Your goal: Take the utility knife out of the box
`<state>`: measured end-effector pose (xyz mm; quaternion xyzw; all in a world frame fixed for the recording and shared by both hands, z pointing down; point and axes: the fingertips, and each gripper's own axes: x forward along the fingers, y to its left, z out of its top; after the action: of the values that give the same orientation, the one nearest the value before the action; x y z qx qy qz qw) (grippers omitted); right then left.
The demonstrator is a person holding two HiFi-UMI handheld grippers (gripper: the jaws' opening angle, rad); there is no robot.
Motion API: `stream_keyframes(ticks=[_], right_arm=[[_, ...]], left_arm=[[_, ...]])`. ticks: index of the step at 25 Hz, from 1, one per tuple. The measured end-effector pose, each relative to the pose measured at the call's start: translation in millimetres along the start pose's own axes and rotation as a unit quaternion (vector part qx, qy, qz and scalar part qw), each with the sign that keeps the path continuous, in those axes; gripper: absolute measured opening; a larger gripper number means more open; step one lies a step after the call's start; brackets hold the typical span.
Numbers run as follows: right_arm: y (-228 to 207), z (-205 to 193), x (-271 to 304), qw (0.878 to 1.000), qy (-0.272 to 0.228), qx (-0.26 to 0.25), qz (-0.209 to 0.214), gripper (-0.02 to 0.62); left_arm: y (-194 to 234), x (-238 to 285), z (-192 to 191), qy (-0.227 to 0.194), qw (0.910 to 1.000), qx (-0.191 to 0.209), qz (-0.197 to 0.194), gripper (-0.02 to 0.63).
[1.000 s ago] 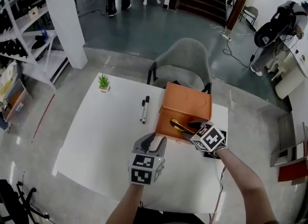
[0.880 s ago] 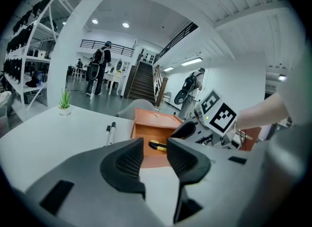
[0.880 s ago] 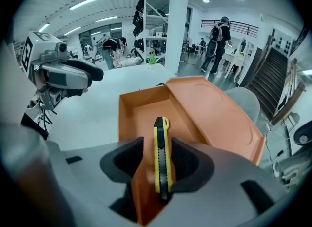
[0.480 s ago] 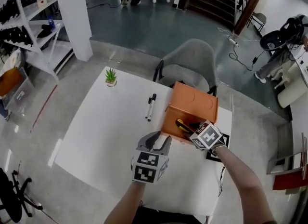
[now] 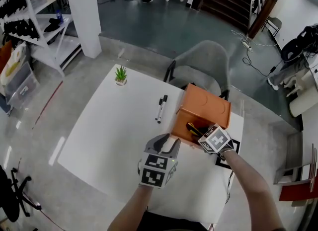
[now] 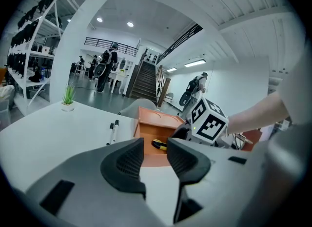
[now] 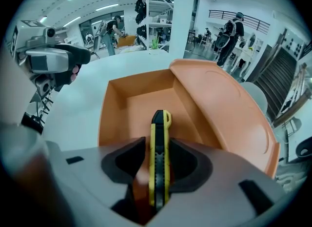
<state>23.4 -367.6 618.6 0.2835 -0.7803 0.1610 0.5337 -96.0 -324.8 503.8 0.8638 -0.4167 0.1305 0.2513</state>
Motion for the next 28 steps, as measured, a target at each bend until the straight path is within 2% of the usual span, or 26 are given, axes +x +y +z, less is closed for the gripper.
stream_keyframes(ticks=[5, 16, 28], right_arm=[[5, 0, 2, 1.000, 0.003, 0.004, 0.017, 0.115], [7, 1, 1, 1.000, 0.007, -0.015, 0.013, 0.112], [19, 24, -18, 0.997, -0.048, -0.054, -0.006, 0.114]], left_arm=[[2, 2, -4, 0.006, 1.0000, -0.004, 0.000, 0.135], [2, 4, -6, 0.012, 0.9999, -0.013, -0.002, 0.136], [-1, 3, -7, 0.016, 0.9998, -0.013, -0.002, 0.135]])
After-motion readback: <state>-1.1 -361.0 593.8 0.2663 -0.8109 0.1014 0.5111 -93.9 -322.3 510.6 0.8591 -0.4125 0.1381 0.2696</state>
